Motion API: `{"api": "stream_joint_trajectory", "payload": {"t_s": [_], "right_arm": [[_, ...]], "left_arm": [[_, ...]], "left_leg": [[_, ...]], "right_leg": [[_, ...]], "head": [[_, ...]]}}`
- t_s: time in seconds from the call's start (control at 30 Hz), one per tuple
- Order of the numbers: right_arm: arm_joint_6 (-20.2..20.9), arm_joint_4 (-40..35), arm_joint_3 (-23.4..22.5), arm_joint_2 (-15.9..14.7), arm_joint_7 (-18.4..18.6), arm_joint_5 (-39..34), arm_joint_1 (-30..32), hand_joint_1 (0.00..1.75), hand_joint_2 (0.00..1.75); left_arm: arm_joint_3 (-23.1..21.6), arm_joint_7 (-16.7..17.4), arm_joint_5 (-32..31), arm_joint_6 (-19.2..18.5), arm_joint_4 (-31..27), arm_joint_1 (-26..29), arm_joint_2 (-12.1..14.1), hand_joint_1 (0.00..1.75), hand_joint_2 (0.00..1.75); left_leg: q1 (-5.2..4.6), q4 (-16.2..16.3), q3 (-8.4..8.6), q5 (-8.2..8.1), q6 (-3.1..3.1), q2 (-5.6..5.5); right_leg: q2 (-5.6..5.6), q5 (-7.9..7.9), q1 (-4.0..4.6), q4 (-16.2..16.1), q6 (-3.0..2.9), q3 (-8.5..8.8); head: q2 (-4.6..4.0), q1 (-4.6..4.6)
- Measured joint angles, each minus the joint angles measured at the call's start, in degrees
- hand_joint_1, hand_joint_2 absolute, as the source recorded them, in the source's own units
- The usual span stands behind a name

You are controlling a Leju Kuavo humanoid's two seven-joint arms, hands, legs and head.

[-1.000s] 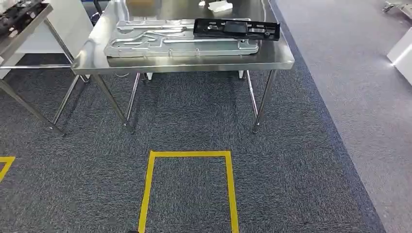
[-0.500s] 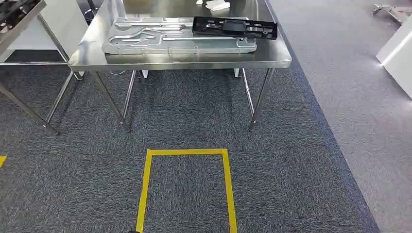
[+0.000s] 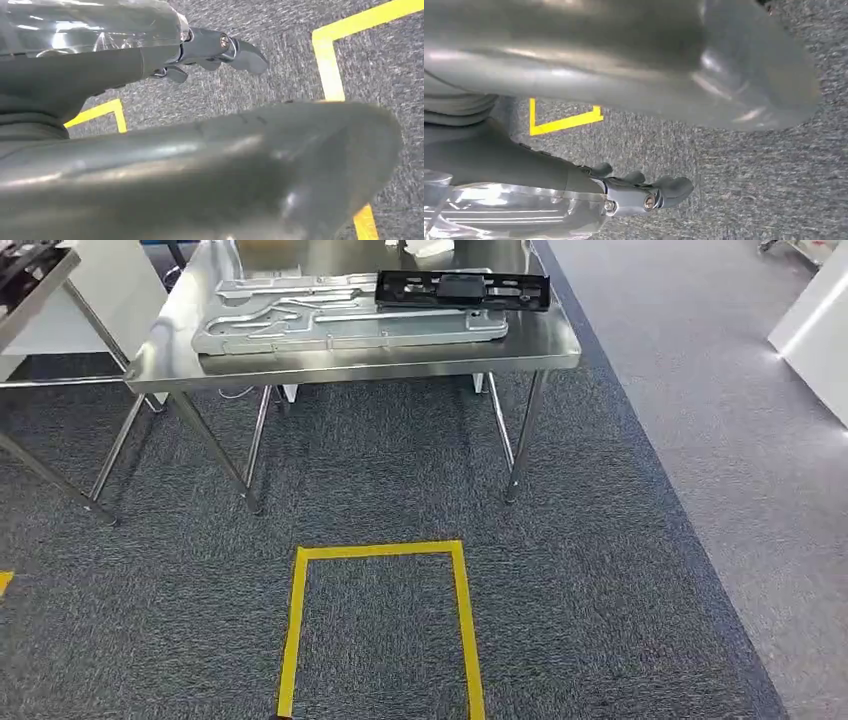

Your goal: Take the parts from the cabinet and place them on the table.

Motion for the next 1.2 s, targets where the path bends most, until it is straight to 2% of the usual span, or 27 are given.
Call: {"api": "stream_joint_trajectory", "payload": {"t_s": [0.1, 0.13, 0.17, 0.2, 0.27, 0.3, 0.33, 0.37, 0.43, 0.47, 0.5, 0.53, 0.6, 0.63, 0.67, 0.7, 0.77, 0.8, 0.83, 0.9, 0.97, 1.0, 1.03, 1.1, 1.13, 1.17, 1.2], "right_arm": [[-0.24, 0.0, 0.0, 0.0, -0.28, 0.0, 0.03, 0.0, 0.0], [-0.28, 0.02, 0.0, 0.0, -0.33, 0.0, 0.1, 0.0, 0.0], [-0.28, 0.06, 0.0, 0.0, -0.35, 0.06, 0.17, 0.0, 0.0], [-0.28, 0.09, 0.02, 0.0, -0.39, 0.22, 0.19, 0.0, 0.0], [-0.2, 0.11, 0.18, 0.0, -0.41, 0.55, 0.13, 0.0, 0.0], [-0.11, 0.11, 0.43, 0.17, -0.41, 0.63, 0.17, 0.0, 0.0], [-0.02, 0.11, 0.55, 0.35, -0.41, 0.72, 0.1, 0.0, 0.0], [-0.02, 0.11, 0.59, 0.28, -0.41, 0.74, 0.16, 0.0, 0.0], [0.02, 0.18, 0.81, 0.28, -0.37, 0.92, 0.27, 0.0, 0.0], [0.0, 0.2, 0.9, 0.28, -0.35, 0.92, 0.26, 0.0, 0.0], [-0.07, 0.2, 0.92, 0.22, -0.35, 0.92, 0.27, 0.0, 0.0], [-0.11, 0.2, 0.94, 0.28, -0.35, 0.96, 0.25, 0.0, 0.0], [-0.17, 0.2, 0.98, 0.33, -0.37, 1.05, 0.25, 0.0, 0.0], [-0.2, 0.2, 0.98, 0.33, -0.37, 1.05, 0.27, 0.0, 0.0], [-0.2, 0.22, 0.98, 0.31, -0.37, 1.05, 0.27, 0.0, 0.0], [-0.22, 0.24, 0.98, 0.31, -0.37, 1.05, 0.27, 0.0, 0.0], [-0.22, 0.26, 0.98, 0.31, -0.31, 1.07, 0.32, 0.0, 0.0], [-0.22, 0.26, 1.01, 0.31, -0.24, 1.09, 0.27, 0.0, 0.0], [-0.22, 0.26, 1.01, 0.31, -0.22, 1.09, 0.08, 0.0, 0.0], [-0.22, 0.26, 1.03, 0.31, -0.13, 1.09, 0.08, 0.0, 0.0], [-0.26, 0.28, 1.03, 0.31, 0.07, 1.03, 0.16, 0.0, 0.0], [-0.31, 0.28, 1.03, 0.31, 0.07, 1.03, 0.11, 0.0, 0.0], [-0.42, 0.28, 1.03, 0.31, 0.07, 0.96, 0.1, 0.0, 0.0], [-0.72, 0.28, 1.03, 0.31, 0.02, 0.94, 0.13, 0.0, 0.0], [-0.9, 0.28, 1.03, 0.31, 0.02, 0.94, 0.18, 0.0, 0.0], [-1.07, 0.31, 1.03, 0.28, 0.02, 0.94, 0.25, 0.0, 0.0], [-1.25, 0.31, 1.03, 0.26, 0.11, 0.96, 0.26, 0.0, 0.0]], "left_arm": [[-0.02, 0.2, -0.02, 0.0, 0.0, 0.14, 0.0, 0.0, 0.0], [-0.02, 0.22, -0.02, 0.0, 0.0, 0.23, 0.0, 0.0, 0.0], [-0.04, 0.26, -0.02, 0.02, 0.0, 0.32, 0.0, 0.0, 0.0], [-0.04, 0.28, 0.0, 0.09, 0.0, 0.35, 0.0, 0.0, 0.0], [-0.04, 0.31, 0.02, 0.28, 0.0, 0.31, 0.0, 0.0, 0.0], [-0.04, 0.31, 0.0, 0.44, 0.02, 0.33, 0.09, 0.0, 0.0], [-0.04, 0.31, 0.02, 0.55, 0.02, 0.27, 0.2, 0.0, 0.0], [-0.04, 0.26, 0.02, 0.59, 0.02, 0.25, 0.15, 0.0, 0.0], [-0.04, 0.22, 0.02, 0.59, 0.02, 0.35, 0.15, 0.0, 0.0], [-0.04, 0.22, 0.02, 0.59, 0.0, 0.3, 0.11, 0.0, 0.0], [-0.05, 0.15, -0.02, 0.61, -0.02, 0.27, -0.08, 0.0, 0.0], [-0.07, 0.13, 0.0, 0.74, 0.0, 0.26, -0.04, 0.0, 0.0], [-0.07, 0.09, 0.0, 0.79, 0.0, 0.39, -0.07, 0.0, 0.0], [-0.07, 0.07, -0.02, 0.79, 0.0, 0.43, -0.07, 0.0, 0.0], [-0.11, 0.02, 0.0, 0.81, 0.0, 0.44, -0.09, 0.0, 0.0], [-0.13, -0.09, 0.0, 0.83, 0.0, 0.44, -0.15, 0.0, 0.0], [-0.22, -0.48, 0.04, 0.92, 0.0, 0.44, -0.24, 0.0, 0.0], [-0.26, -0.66, 0.04, 0.98, 0.0, 0.44, -0.22, 0.0, 0.0], [-0.31, -0.81, 0.04, 1.01, 0.0, 0.42, -0.22, 0.0, 0.0], [-0.42, -0.87, 0.02, 1.01, 0.0, 0.4, -0.22, 0.0, 0.0], [-0.7, -0.9, -0.09, 1.01, 0.0, 0.32, -0.22, 0.0, 0.0], [-0.87, -0.9, -0.13, 1.01, 0.0, 0.32, -0.22, 0.0, 0.0], [-0.96, -0.9, -0.13, 1.01, 0.0, 0.29, -0.22, 0.0, 0.0], [-1.03, -0.87, -0.15, 0.96, 0.0, 0.36, -0.22, 0.0, 0.0], [-1.09, -0.87, -0.18, 0.9, -0.02, 0.41, -0.22, 0.0, 0.0], [-1.2, -0.85, -0.22, 0.9, 0.0, 0.47, -0.22, 0.0, 0.0], [-1.31, -0.81, -0.28, 0.9, 0.0, 0.49, -0.22, 0.0, 0.0]], "left_leg": [[0.01, 13.14, -5.91, -6.59, -0.31, -0.3], [0.01, 16.11, -7.23, -7.23, -0.28, -0.3], [0.0, 15.93, -7.17, -6.26, -0.14, -0.3], [-0.03, 12.7, -5.57, -3.84, 0.15, -0.32], [-0.2, 2.55, -0.7, 1.28, 1.07, -0.67], [-0.42, -1.25, 0.91, 1.66, 1.82, -1.52], [-0.52, -2.31, 1.13, 1.5, 1.78, -1.52], [-0.73, -2.14, 0.96, 1.56, 1.72, -1.36], [-0.93, -2.37, 0.92, 1.81, 2.14, -1.33], [0.0, -3.42, 1.51, 2.62, 2.58, -1.12], [-0.17, -3.81, 1.62, 2.83, 2.81, -0.85], [-0.16, -3.83, 1.52, 3.04, 3.19, -0.67], [-0.31, -3.79, 1.3, 3.06, 3.25, -0.26], [-0.31, -3.74, 1.21, 3.06, 3.25, -0.1], [-0.29, -3.71, 1.2, 3.06, 3.24, 0.0], [-0.24, -3.68, 1.24, 3.01, 3.17, 0.07], [-0.14, -3.43, 1.4, 2.81, 2.74, 0.12], [-0.19, -3.13, 1.34, 2.61, 2.37, 0.19], [-0.64, -2.6, 1.07, 2.27, 1.81, 0.21], [-0.6, -2.72, 1.05, 2.33, 1.22, 0.43], [-0.4, -2.76, 1.14, 2.34, 0.51, 0.57], [-0.18, -1.89, 0.87, 1.58, 0.19, 0.27], [-0.14, 0.35, -0.16, -0.27, 0.03, 0.01], [-0.04, 9.34, -4.19, -5.08, -0.26, -0.27], [-0.04, 13.73, -6.17, -6.53, -0.32, -0.28], [-0.05, 15.33, -6.87, -6.51, -0.27, -0.28], [-0.05, 14.25, -6.32, -5.25, -0.1, -0.29]], "right_leg": [[0.17, 0.12, 0.37, 0.05, -0.55, -0.41], [0.31, 0.14, 0.51, 0.08, -0.58, -0.45], [0.53, 0.14, 0.64, 0.11, -0.59, -0.39], [0.77, 0.14, 0.74, 0.19, -0.59, -0.32], [1.24, 0.13, 0.97, 0.24, -0.56, -0.13], [1.31, 0.15, 0.85, 0.22, -0.53, -0.21], [1.48, 0.15, 1.26, 0.52, -0.11, -0.48], [1.59, 0.31, 0.91, 0.42, 0.33, -0.62], [1.66, 0.57, 0.7, 0.07, 0.99, -0.51], [1.63, 0.36, 0.96, 0.37, 1.39, -0.53], [1.29, -0.67, 0.91, 1.5, 1.55, -0.96], [1.07, -2.89, 0.82, 4.48, 1.67, -2.42], [0.96, -7.12, 0.48, 13.21, 2.09, -6.52], [0.85, -7.89, 0.4, 16.28, 2.31, -7.97], [0.75, -7.34, 0.31, 16.75, 2.47, -8.15], [0.63, -5.58, 0.14, 14.71, 2.56, -7.07], [0.1, -0.65, -0.09, 5.16, 2.55, -2.04], [-0.71, 0.36, -0.1, 0.89, 2.44, 0.13], [-0.75, -0.26, 0.42, 0.13, 2.0, 0.26], [-0.2, -0.12, 0.55, 0.32, 1.19, -0.13], [0.0, 0.16, 0.5, 0.01, 0.36, -0.17], [-0.01, 0.4, 0.29, -0.2, -0.04, -0.07], [0.06, 0.43, 0.28, -0.22, -0.32, -0.18], [0.13, 0.53, 0.48, -0.2, -0.71, -0.44], [0.27, 0.55, 0.62, -0.15, -0.8, -0.55], [0.43, 0.55, 0.73, -0.11, -0.81, -0.56], [0.64, 0.55, 0.83, -0.06, -0.81, -0.54]], "head": [[0.0, 0.0], [0.0, 0.02], [0.0, 0.0], [0.0, 0.0], [0.0, 0.0], [0.0, 0.02], [0.0, 0.0], [0.0, 0.02], [0.0, 0.0], [0.0, 0.02], [0.0, 0.02], [0.0, 0.04], [0.0, 0.04], [0.0, 0.04], [0.0, 0.04], [0.0, 0.04], [0.0, 0.04], [0.0, 0.04], [0.0, 0.04], [0.0, 0.04], [0.0, 0.04], [0.0, 0.04], [0.0, 0.02], [-0.02, 0.04], [0.0, 0.02], [0.0, 0.02], [-0.02, 0.02]]}}
